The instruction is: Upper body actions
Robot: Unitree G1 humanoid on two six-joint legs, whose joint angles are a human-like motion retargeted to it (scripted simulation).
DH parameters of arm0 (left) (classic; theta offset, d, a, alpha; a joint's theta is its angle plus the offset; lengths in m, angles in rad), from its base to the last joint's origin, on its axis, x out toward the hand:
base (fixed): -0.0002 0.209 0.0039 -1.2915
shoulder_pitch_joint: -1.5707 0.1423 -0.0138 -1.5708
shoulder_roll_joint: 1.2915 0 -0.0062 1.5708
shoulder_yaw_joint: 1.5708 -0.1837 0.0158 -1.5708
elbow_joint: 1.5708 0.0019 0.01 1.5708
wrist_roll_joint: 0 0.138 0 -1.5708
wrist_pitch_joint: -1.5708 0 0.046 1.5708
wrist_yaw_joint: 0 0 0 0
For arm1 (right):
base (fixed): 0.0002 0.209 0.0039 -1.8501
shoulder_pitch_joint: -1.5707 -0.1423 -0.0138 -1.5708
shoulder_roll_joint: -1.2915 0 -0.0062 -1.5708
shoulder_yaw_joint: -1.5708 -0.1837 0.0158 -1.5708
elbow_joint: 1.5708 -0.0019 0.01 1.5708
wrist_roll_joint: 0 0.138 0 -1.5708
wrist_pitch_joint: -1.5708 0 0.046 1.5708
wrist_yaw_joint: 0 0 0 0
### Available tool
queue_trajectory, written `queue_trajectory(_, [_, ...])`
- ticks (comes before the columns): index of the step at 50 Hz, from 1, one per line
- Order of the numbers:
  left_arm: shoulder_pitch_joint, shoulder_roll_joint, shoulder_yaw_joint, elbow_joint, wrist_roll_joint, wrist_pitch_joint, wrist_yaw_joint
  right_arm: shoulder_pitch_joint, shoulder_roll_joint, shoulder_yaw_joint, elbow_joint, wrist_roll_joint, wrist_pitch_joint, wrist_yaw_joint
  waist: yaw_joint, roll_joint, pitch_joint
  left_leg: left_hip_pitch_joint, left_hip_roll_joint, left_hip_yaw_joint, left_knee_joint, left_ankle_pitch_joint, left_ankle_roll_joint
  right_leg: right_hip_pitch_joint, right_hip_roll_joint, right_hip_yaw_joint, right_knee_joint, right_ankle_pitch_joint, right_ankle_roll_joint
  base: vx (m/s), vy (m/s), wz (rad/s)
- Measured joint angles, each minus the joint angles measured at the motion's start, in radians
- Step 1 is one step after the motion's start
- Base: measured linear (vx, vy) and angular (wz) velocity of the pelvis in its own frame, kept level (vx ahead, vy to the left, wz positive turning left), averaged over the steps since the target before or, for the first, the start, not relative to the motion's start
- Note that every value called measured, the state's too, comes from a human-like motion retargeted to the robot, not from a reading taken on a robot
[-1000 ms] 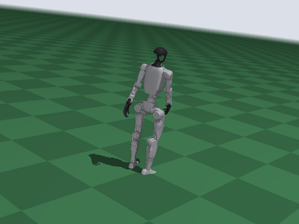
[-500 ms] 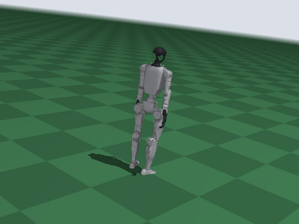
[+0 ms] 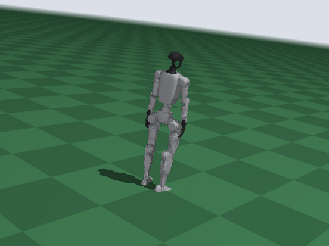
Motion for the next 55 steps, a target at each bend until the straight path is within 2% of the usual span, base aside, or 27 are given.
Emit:
queue_trajectory(7, [0.216,0.014,0.107,0.084,0.02,0.013,0.013,-0.114,0.079,0.113,-0.219,-0.029,-0.067,0.112,-0.01,0.018,-0.042,-0.037,0.011,0.013,-0.005,-0.002,-0.011,-0.056,0.003,0.041,0.009,-0.003,0.002,-0.03,0.01,-0.04])
queue_trajectory(12, [0.294,0.021,0.147,0.133,0.02,0.044,0.029,-0.126,0.092,0.145,-0.308,-0.015,-0.108,0.15,-0.016,0.021,-0.047,-0.041,0.011,0.009,-0.004,-0.002,-0.012,-0.056,0.004,0.041,0.008,-0.007,0.0,0.0,0.0,0.04])
queue_trajectory(15, [0.292,0.013,0.189,0.132,0.01,0.058,0.042,-0.11,0.083,0.137,-0.309,-0.027,-0.121,0.151,-0.02,0.017,-0.043,-0.041,0.008,-0.004,-0.001,-0.001,-0.011,-0.048,0.002,0.031,0.007,-0.01,0.001,0.0,0.0,0.23])
queue_trajectory(20, [0.175,-0.008,0.238,0.14,-0.152,0.061,0.056,-0.045,0.046,0.067,-0.188,-0.119,-0.106,0.079,-0.026,0.008,-0.05,-0.053,-0.004,-0.034,0.002,0.005,-0.008,-0.036,-0.005,0.004,0.002,-0.015,0.003,0.0,0.01,0.32])
queue_trajectory(25, [-0.021,-0.026,0.164,0.1,-0.17,0.053,0.045,0.06,-0.028,-0.042,0.005,-0.171,-0.022,-0.007,-0.023,-0.008,-0.05,-0.061,-0.016,-0.066,0.006,0.013,-0.001,-0.014,-0.012,-0.042,-0.008,-0.017,0.006,0.02,-0.01,0.34])
queue_trajectory(30, [-0.165,-0.054,0.061,-0.039,-0.142,0.023,-0.027,0.234,-0.087,-0.162,0.015,-0.182,0.033,-0.086,-0.032,-0.021,-0.054,-0.071,-0.018,-0.081,0.011,0.016,0.002,-0.001,-0.016,-0.076,-0.015,-0.018,0.008,0.02,-0.02,0.1])
queue_trajectory(34, [-0.255,-0.061,0.007,-0.146,-0.146,-0.022,-0.041,0.35,-0.123,-0.265,0.015,-0.133,0.052,-0.126,-0.045,-0.022,-0.053,-0.07,-0.014,-0.073,0.014,0.013,0.003,0.002,-0.015,-0.082,-0.017,-0.018,0.006,0.0,0.0,0.0])
queue_trajectory(40, [-0.331,-0.042,-0.038,-0.196,-0.126,-0.042,-0.036,0.425,-0.145,-0.335,0.015,0.007,0.085,-0.185,-0.039,-0.021,-0.04,-0.061,-0.007,-0.061,0.019,0.009,0.002,0.01,-0.014,-0.082,-0.014,-0.018,0.005,0.0,0.0,0.0])
queue_trajectory(44, [-0.312,-0.038,-0.05,-0.179,-0.1,-0.047,-0.027,0.397,-0.127,-0.267,0.015,0.103,0.119,-0.197,-0.019,-0.021,-0.045,-0.063,-0.011,-0.062,0.018,0.008,0.003,0.006,-0.016,-0.082,-0.013,-0.018,0.003,0.0,0.0,0.0])
queue_trajectory(48, [-0.225,-0.037,-0.036,-0.137,-0.07,-0.035,-0.029,0.271,-0.084,-0.131,0.015,0.063,0.131,-0.146,-0.005,-0.018,-0.046,-0.058,-0.014,-0.062,0.013,0.008,0.004,-0.001,-0.015,-0.069,-0.009,-0.017,0.002,0.0,0.0,0.0])
queue_trajectory(50, [-0.164,-0.034,-0.006,-0.118,-0.05,-0.02,-0.025,0.185,-0.059,-0.071,0.015,0.02,0.112,-0.098,-0.004,-0.015,-0.046,-0.053,-0.014,-0.058,0.011,0.007,0.003,-0.004,-0.015,-0.059,-0.006,-0.016,0.002,0.0,0.0,0.0])
queue_trajectory(55, [0.065,-0.012,0.126,-0.027,-0.018,0.01,-0.028,-0.05,0.042,0.047,-0.057,-0.054,-0.002,0.066,-0.015,-0.003,-0.046,-0.038,-0.006,-0.027,0.005,-0.002,-0.003,-0.025,-0.014,-0.011,0.007,-0.012,0.0,0.0,0.02,-0.32])
